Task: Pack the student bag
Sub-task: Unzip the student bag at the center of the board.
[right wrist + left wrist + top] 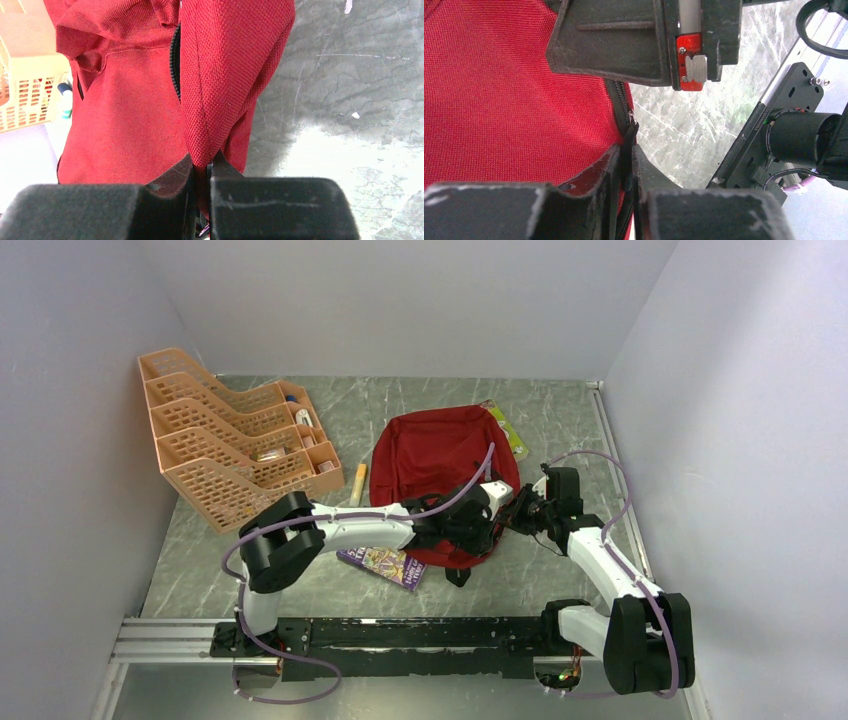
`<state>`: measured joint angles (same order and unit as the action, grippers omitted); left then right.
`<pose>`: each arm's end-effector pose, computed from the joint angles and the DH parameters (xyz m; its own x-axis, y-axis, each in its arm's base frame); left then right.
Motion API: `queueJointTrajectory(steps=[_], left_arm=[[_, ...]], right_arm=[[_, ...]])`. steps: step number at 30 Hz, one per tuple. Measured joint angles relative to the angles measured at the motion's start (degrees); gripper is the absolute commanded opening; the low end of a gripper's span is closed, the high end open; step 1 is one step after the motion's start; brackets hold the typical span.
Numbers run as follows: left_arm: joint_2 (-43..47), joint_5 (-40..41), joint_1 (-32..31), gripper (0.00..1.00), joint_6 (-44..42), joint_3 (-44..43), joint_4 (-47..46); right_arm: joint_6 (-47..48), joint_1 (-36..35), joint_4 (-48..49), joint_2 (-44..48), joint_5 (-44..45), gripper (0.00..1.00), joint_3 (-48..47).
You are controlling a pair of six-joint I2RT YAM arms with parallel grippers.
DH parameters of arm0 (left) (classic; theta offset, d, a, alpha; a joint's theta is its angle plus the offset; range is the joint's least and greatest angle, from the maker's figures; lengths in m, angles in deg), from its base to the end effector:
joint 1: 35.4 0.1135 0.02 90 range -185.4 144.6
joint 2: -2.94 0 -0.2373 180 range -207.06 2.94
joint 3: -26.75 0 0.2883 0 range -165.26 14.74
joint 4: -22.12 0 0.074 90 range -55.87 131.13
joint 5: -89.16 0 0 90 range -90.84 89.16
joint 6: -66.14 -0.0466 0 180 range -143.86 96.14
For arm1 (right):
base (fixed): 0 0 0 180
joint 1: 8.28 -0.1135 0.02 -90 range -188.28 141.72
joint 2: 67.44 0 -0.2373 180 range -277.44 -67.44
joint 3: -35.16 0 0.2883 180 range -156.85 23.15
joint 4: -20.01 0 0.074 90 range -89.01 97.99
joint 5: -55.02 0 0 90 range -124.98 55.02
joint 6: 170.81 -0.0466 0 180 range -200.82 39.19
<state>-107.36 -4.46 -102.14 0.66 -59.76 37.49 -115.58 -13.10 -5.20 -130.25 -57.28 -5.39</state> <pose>0.1788 -0.4234 0.1437 -0.6154 0.3829 -0.6889 0.7483 0.5584 -0.3581 0.2552 0.0393 0.1291 -0.7933 0.4626 -0.3958 0.1449 0.7749 0.6152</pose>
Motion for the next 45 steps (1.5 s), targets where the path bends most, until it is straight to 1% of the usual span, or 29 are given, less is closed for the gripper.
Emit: queueJointTrajectory(steps=[2, 3, 9, 19, 25, 28, 33, 41, 45], left_arm=[[-0.1, 0.2, 0.0, 0.06, -0.2, 0.0, 0.1], [-0.1, 0.3, 0.0, 0.05, -0.3, 0.0, 0.1], [0.1, 0.6, 0.0, 0.05, -0.3, -0.9, 1.4], [3.4, 0.8, 0.1, 0.05, -1.2, -3.2, 5.3], [3.5, 0.4, -0.1, 0.05, -2.8, -6.0, 10.6], [3.4, 0.4, -0.1, 0.05, -4.3, -8.7, 15.0], [3.2, 0.4, -0.1, 0.05, -6.1, -12.2, 19.7], [3.4, -0.2, -0.1, 0.05, -6.8, -11.4, 22.6], [5.9, 0.3, -0.1, 0.05, -7.0, -9.6, 25.0]], right_arm=[[0.1, 0.0, 0.0, 0.0, 0.0, 0.0, 0.0], [0.1, 0.0, -0.1, 0.0, 0.1, 0.0, 0.0], [0.3, 0.0, -0.9, 1.3, 1.6, 0.0, 0.0], [0.6, -0.1, -3.7, 4.0, 5.6, 0.0, -0.4], [1.0, -0.1, -3.8, 4.0, 7.7, 0.0, -0.7], [1.1, -0.1, -3.8, 4.0, 7.9, 0.0, -0.7], [1.1, -0.1, -3.8, 4.0, 8.3, 0.0, -0.7], [-0.5, -0.2, -4.3, 4.3, 10.4, 0.0, -1.4], [-1.2, -0.4, -4.3, 4.3, 12.7, 0.0, -2.9]])
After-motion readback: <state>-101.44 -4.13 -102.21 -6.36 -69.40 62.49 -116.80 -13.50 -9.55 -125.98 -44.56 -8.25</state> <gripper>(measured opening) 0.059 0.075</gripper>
